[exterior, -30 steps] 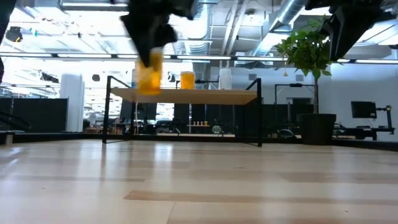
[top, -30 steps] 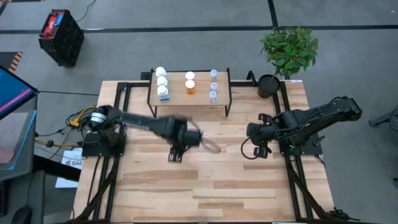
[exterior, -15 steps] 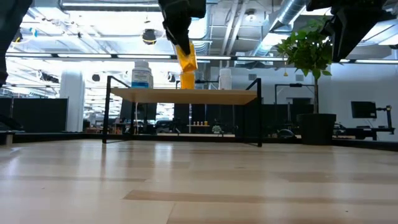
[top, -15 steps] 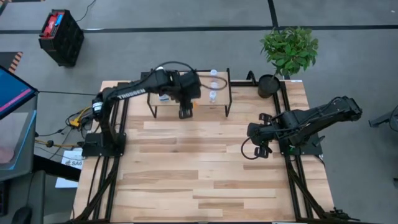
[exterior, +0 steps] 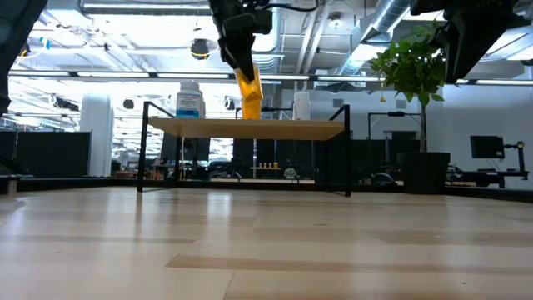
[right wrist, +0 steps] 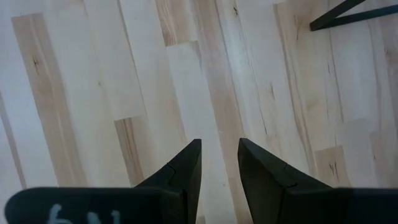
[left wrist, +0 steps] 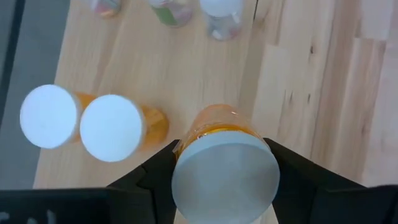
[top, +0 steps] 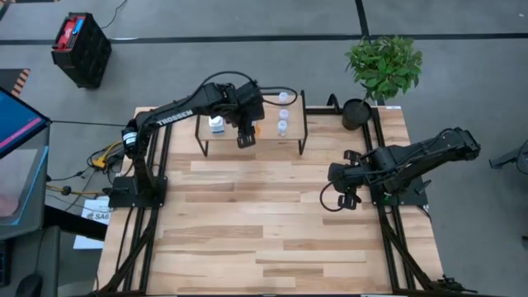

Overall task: Pick and place medicine bottles onto shelf by color
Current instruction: Put the orange pill bottle on the shelf aligned with the other orange pill bottles

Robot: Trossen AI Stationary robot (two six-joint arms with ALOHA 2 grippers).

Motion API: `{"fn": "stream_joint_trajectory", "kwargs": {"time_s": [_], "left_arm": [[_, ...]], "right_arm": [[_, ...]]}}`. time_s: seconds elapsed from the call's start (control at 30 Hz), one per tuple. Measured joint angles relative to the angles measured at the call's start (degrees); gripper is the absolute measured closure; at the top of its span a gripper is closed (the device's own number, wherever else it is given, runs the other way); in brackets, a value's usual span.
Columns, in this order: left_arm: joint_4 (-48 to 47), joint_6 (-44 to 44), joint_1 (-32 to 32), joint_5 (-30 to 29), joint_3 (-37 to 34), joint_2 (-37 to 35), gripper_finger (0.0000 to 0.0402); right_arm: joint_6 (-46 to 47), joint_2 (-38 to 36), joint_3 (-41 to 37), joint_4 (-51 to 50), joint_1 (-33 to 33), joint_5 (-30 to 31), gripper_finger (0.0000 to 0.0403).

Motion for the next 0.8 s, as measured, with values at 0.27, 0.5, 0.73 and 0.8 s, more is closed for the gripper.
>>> {"fn": "stream_joint_trajectory", "kwargs": {"time_s": [0.27,0.5,0.73,0.8], "left_arm": [[-0.1,-1.0,-0.2,-0.5,0.0,1.1,0.0224],[0.2,0.9,0.5,-0.9,0.6,4.2,0.0224],[-1.5,1.5,0.7,-2.7,0.8,4.2,0.0223],[-1.9,1.5,0.8,-2.8,0.8,4.6,0.0223]], "right_arm": [[0.0,0.0,0.0,0.1,0.0,0.0,0.0276],[0.1,0.0,0.0,-0.5,0.0,0.0,0.0276],[0.2,0.0,0.0,-0.8,0.0,0.0,0.0276],[0.2,0.0,0.0,-0.8,0.0,0.0,0.0276]]}}
